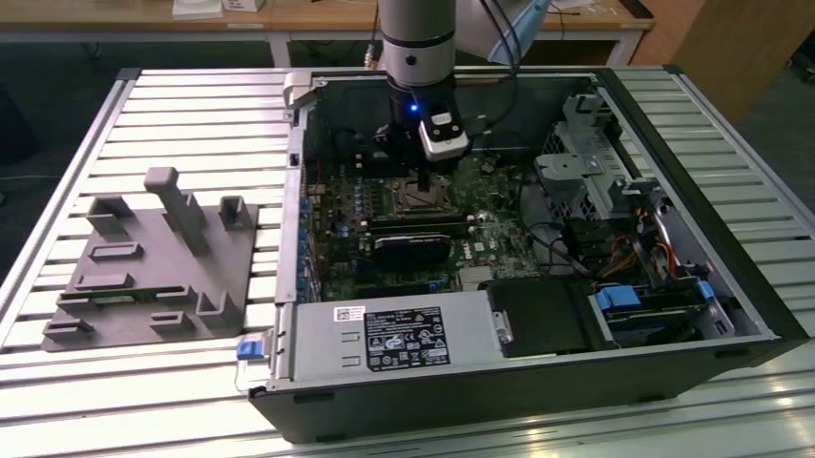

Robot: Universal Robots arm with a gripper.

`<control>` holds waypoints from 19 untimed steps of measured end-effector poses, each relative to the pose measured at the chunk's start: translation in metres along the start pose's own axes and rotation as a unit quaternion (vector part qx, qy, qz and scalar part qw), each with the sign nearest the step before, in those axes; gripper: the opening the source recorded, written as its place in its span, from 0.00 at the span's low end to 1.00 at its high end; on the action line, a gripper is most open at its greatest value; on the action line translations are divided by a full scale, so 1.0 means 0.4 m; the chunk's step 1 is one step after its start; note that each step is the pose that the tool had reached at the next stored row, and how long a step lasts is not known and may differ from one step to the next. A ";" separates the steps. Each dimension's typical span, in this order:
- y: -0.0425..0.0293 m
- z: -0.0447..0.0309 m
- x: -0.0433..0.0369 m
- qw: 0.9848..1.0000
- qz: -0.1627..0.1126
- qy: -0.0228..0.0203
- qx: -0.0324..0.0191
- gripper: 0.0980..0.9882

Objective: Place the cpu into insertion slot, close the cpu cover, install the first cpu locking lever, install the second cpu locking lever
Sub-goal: 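Install the second cpu locking lever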

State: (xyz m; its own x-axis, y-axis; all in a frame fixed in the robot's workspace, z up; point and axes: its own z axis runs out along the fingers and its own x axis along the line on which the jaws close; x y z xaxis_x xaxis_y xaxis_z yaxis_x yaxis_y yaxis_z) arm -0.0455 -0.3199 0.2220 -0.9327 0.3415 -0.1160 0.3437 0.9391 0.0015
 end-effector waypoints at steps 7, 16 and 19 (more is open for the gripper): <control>0.000 -0.016 -0.002 1.000 0.000 0.000 0.000 0.01; -0.003 -0.020 -0.003 1.000 0.000 0.000 0.001 0.01; -0.011 -0.019 -0.006 1.000 0.000 0.000 0.001 0.01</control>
State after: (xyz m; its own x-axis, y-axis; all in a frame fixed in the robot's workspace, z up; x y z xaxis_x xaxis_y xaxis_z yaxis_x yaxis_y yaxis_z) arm -0.0455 -0.3244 0.2299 -0.9327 0.3412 -0.1168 0.3437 0.9391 -0.0010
